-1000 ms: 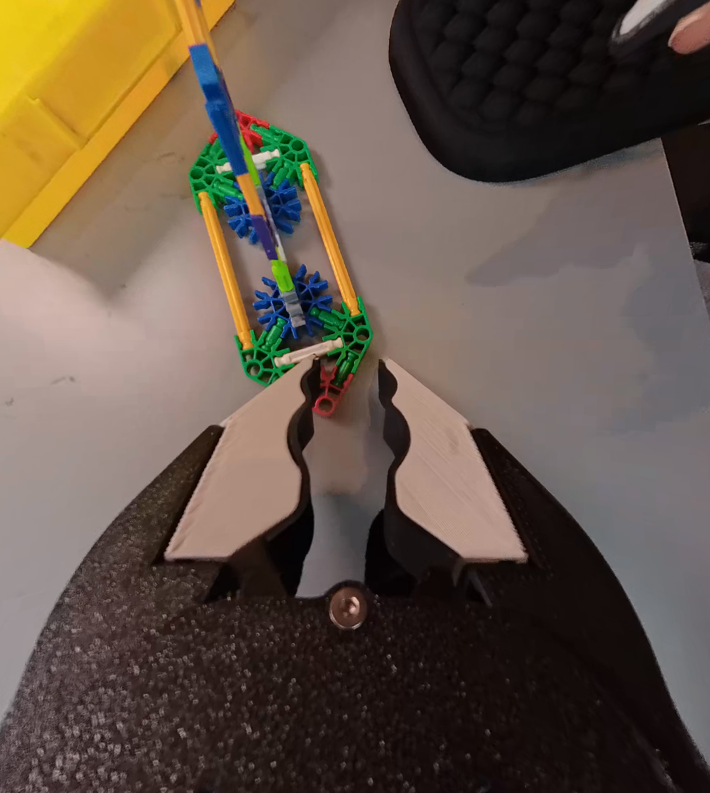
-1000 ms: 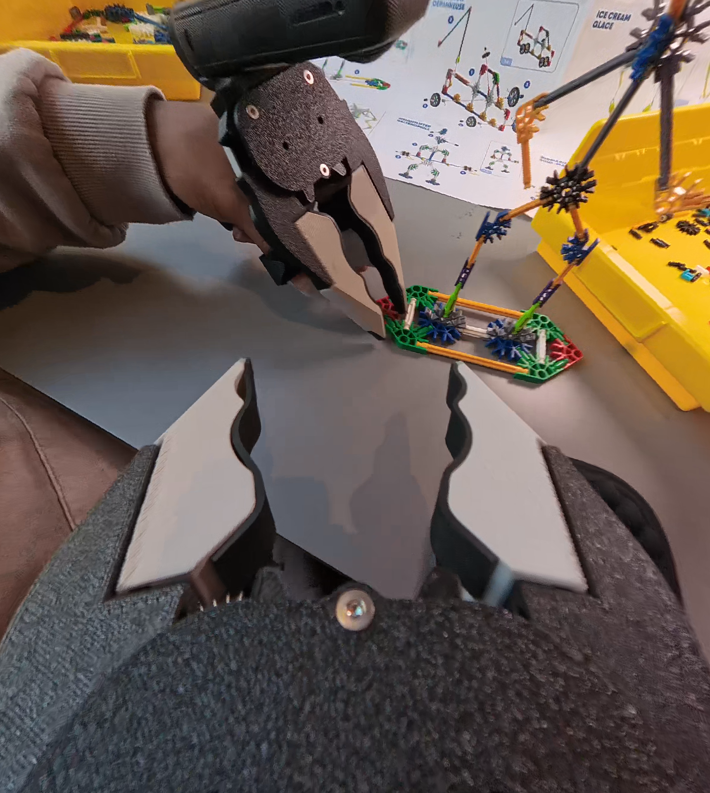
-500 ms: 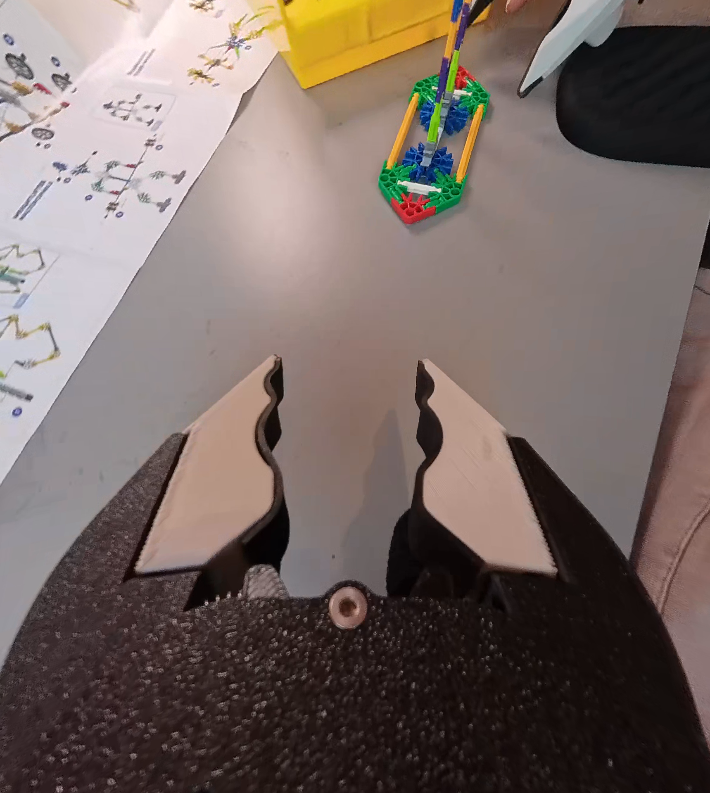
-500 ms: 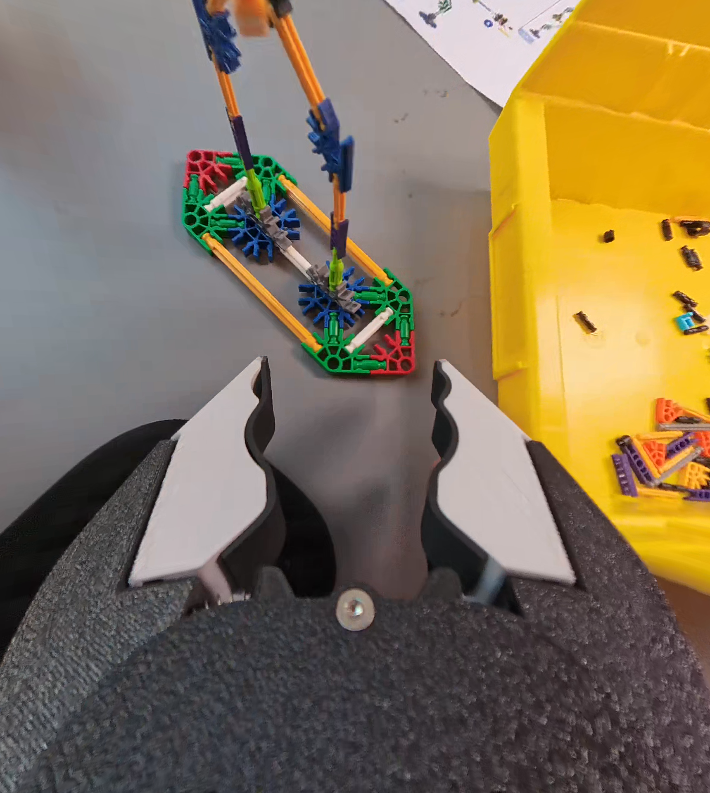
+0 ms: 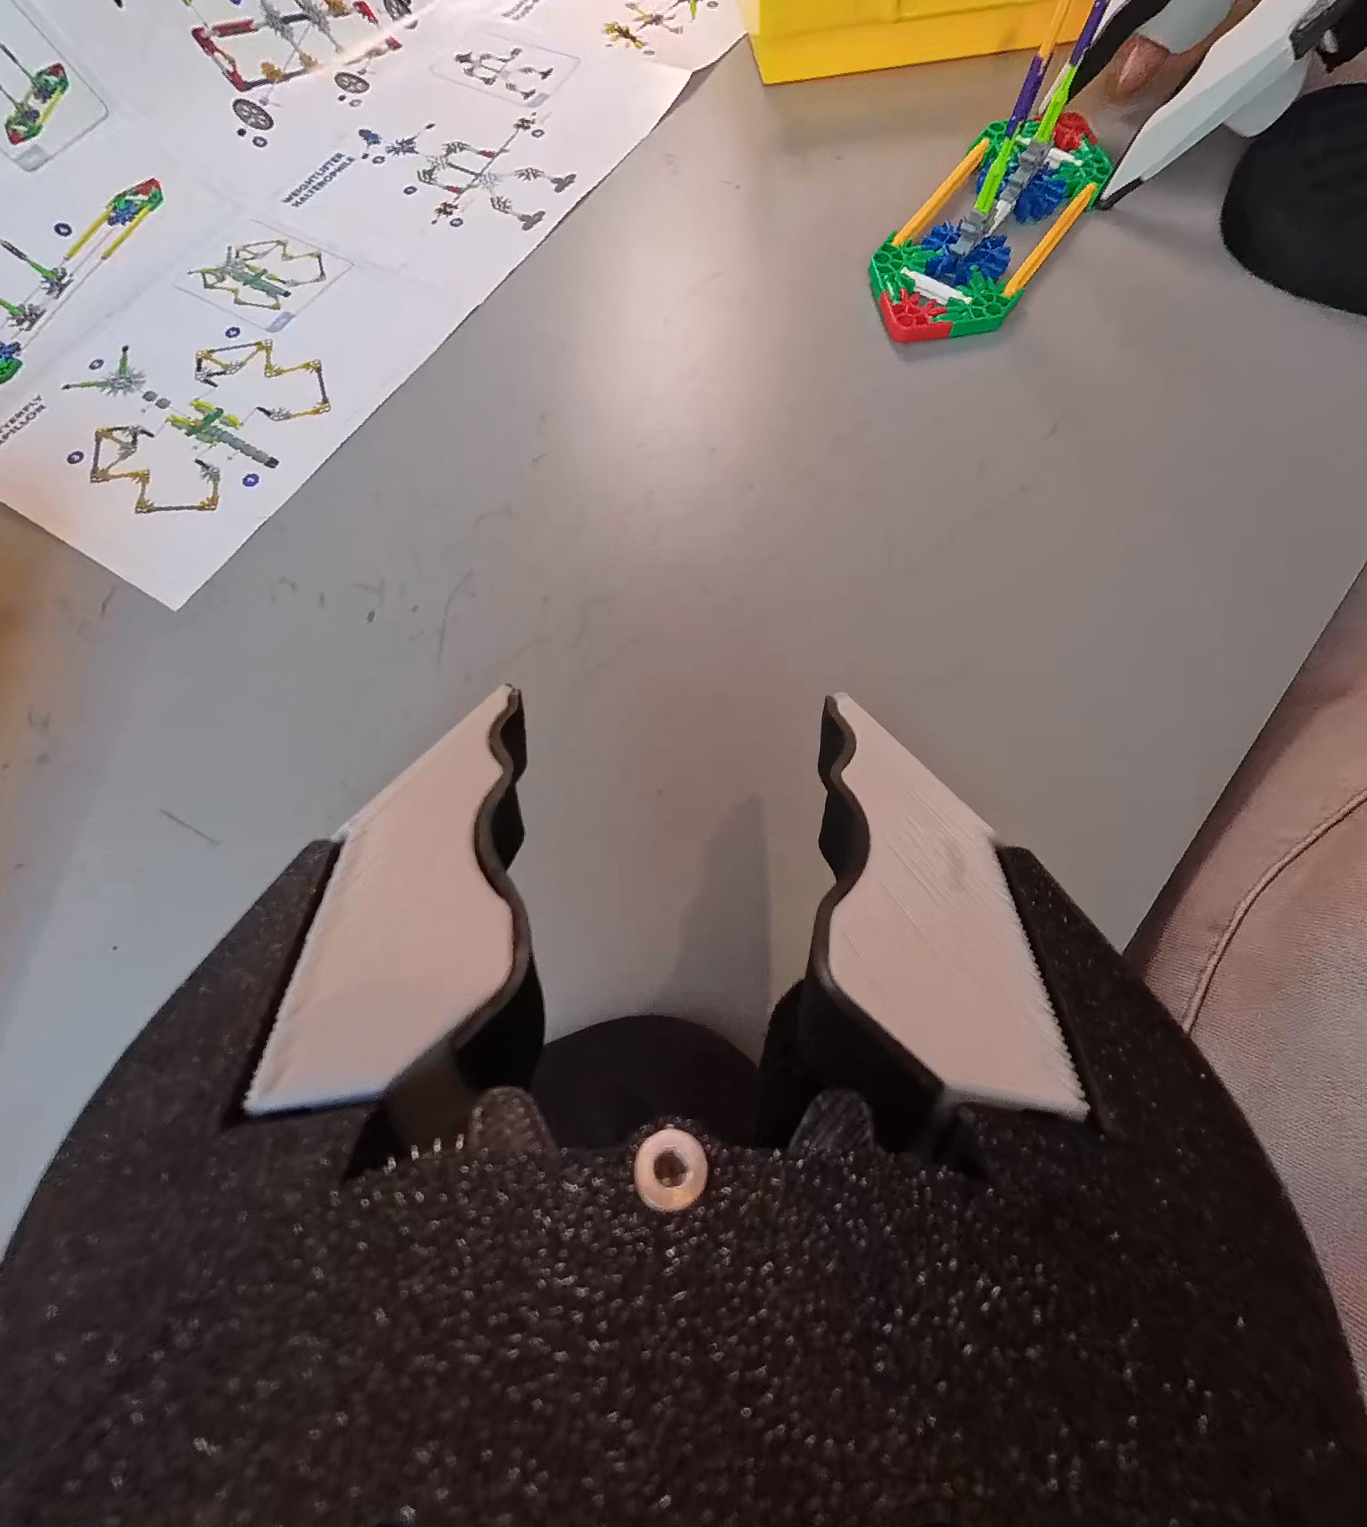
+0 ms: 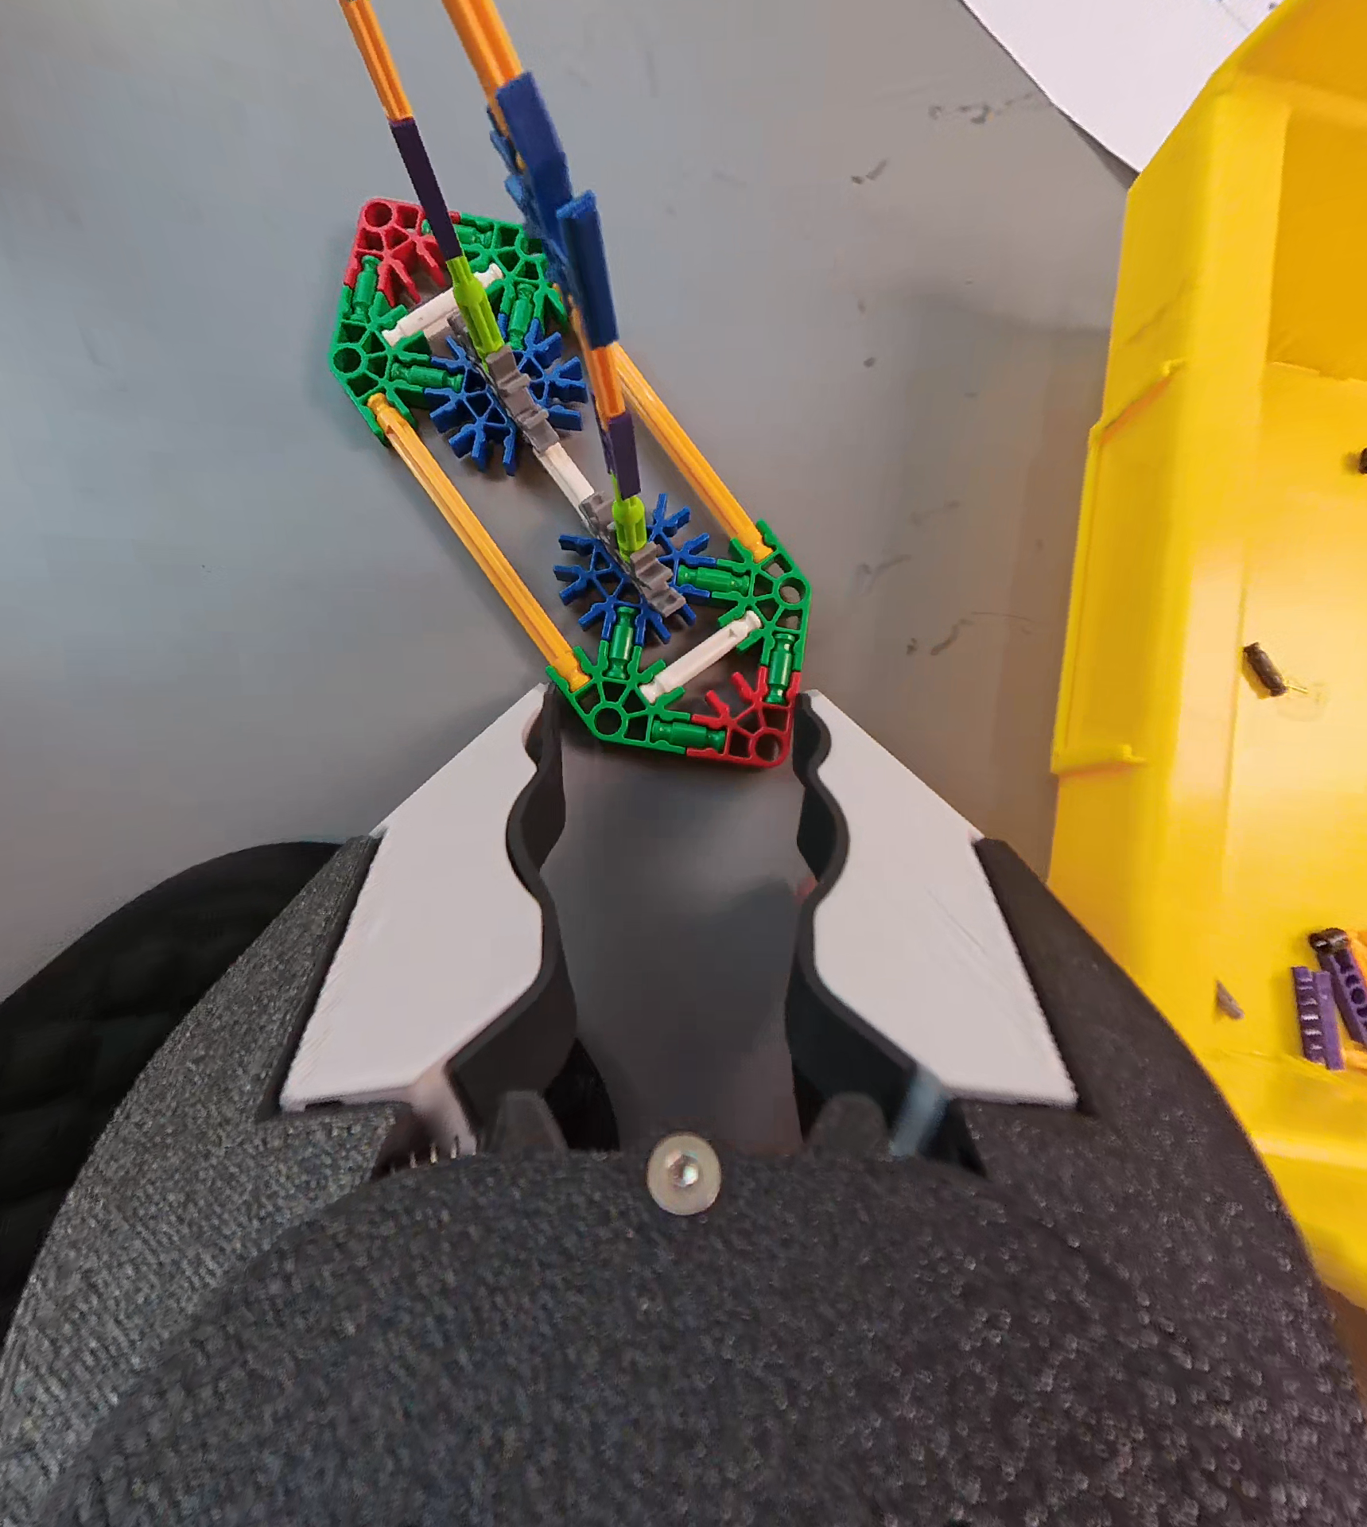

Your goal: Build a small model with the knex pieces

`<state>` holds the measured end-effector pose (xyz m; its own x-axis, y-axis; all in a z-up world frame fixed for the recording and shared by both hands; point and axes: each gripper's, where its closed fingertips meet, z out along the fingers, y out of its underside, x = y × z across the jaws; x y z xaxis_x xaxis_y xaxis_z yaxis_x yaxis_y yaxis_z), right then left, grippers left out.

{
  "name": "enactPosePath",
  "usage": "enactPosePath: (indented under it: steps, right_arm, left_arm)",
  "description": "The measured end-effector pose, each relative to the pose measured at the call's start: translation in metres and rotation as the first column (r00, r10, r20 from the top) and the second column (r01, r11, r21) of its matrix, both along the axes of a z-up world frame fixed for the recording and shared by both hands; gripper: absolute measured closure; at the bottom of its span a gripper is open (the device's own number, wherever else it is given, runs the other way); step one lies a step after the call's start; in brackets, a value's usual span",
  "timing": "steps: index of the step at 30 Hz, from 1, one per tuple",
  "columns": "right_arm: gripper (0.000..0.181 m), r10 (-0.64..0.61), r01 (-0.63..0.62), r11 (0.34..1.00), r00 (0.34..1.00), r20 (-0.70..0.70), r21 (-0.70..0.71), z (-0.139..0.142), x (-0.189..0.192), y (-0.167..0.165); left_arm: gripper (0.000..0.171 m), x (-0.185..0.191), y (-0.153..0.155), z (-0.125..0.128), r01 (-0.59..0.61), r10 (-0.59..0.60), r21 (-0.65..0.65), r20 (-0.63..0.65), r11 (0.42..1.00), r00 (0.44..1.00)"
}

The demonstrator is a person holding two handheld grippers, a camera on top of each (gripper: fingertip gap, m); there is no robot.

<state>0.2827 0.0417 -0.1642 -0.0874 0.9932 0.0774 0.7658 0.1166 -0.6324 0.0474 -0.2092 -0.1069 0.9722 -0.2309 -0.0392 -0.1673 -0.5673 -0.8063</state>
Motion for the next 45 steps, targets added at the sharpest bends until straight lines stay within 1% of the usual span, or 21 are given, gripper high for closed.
enactPosePath:
  steps: [2,7,10,14,18,20,21,25,28,33,34,37,39,42,44,45]
  right_arm:
    - [0.126,-0.036,0.036,0.999,0.999,0.032,0.009,0.0,0.0,-0.001]
    - [0.127,-0.158,0.16,0.986,0.985,0.071,-0.036,0.0,-0.013,-0.014]
    - [0.129,-0.184,0.188,0.98,0.981,0.063,-0.067,0.003,-0.027,-0.027]
    - [0.134,-0.095,0.096,0.995,0.994,0.055,-0.025,0.007,-0.051,-0.042]
    - [0.135,0.02,-0.018,0.999,0.996,0.082,-0.032,0.005,-0.075,-0.055]
    - [0.138,0.077,-0.075,0.997,0.994,0.073,-0.035,0.006,-0.089,-0.061]
    - [0.145,0.093,-0.09,0.995,0.993,0.071,-0.043,0.006,-0.096,-0.064]
    - [0.146,0.069,-0.061,0.992,0.996,0.065,-0.114,0.008,-0.123,-0.079]
    - [0.147,0.05,-0.043,0.991,0.997,0.053,-0.126,0.008,-0.136,-0.092]
    - [0.146,0.024,-0.021,0.999,0.998,0.058,-0.041,0.006,-0.143,-0.101]
    - [0.148,0.013,-0.011,0.999,0.998,0.06,-0.039,0.006,-0.145,-0.104]
    - [0.147,0.004,-0.001,0.998,0.999,0.053,-0.062,0.006,-0.151,-0.119]
    - [0.142,0.032,-0.029,0.997,0.999,0.032,-0.076,0.01,-0.155,-0.13]
    - [0.133,0.095,-0.095,0.995,0.995,0.013,-0.01,0.02,-0.152,-0.129]
    - [0.127,0.189,-0.19,0.981,0.982,0.022,0.026,0.025,-0.14,-0.13]
    - [0.127,0.233,-0.234,0.969,0.972,0.02,0.073,0.028,-0.133,-0.128]
  left_arm:
    - [0.1,-0.007,-0.003,-0.002,-0.028,0.028,-0.009,-0.022,1.0,0.999]
    - [0.1,-0.021,-0.009,-0.006,-0.092,0.091,-0.026,-0.051,0.995,0.995]
    - [0.1,-0.027,-0.012,-0.006,-0.114,0.112,-0.022,-0.073,0.993,0.991]
    - [0.1,-0.032,-0.014,-0.006,-0.131,0.129,-0.014,-0.095,0.991,0.987]
    - [0.1,-0.036,-0.017,-0.003,-0.138,0.138,0.002,-0.095,0.99,0.986]
    - [0.1,-0.038,-0.018,-0.001,-0.143,0.143,0.011,-0.097,0.99,0.985]
    - [0.1,-0.039,-0.019,-0.001,-0.145,0.146,0.013,-0.096,0.989,0.985]
    - [0.1,-0.043,-0.023,0.0,-0.159,0.16,0.022,-0.089,0.987,0.983]
    - [0.1,-0.047,-0.027,-0.001,-0.168,0.17,0.027,-0.08,0.985,0.982]
    - [0.1,-0.05,-0.032,-0.003,-0.178,0.179,0.032,-0.064,0.984,0.982]
    - [0.1,-0.051,-0.033,-0.004,-0.179,0.181,0.033,-0.061,0.983,0.982]
    - [0.1,-0.052,-0.033,-0.005,-0.182,0.184,0.04,-0.048,0.983,0.982]
    - [0.1,-0.051,-0.033,-0.004,-0.18,0.182,0.045,-0.039,0.983,0.983]
    - [0.1,-0.051,-0.034,-0.004,-0.175,0.176,0.051,-0.033,0.983,0.984]
    - [0.1,-0.05,-0.035,-0.004,-0.168,0.17,0.058,-0.029,0.984,0.985]
    - [0.1,-0.05,-0.036,-0.003,-0.165,0.167,0.062,-0.027,0.984,0.986]
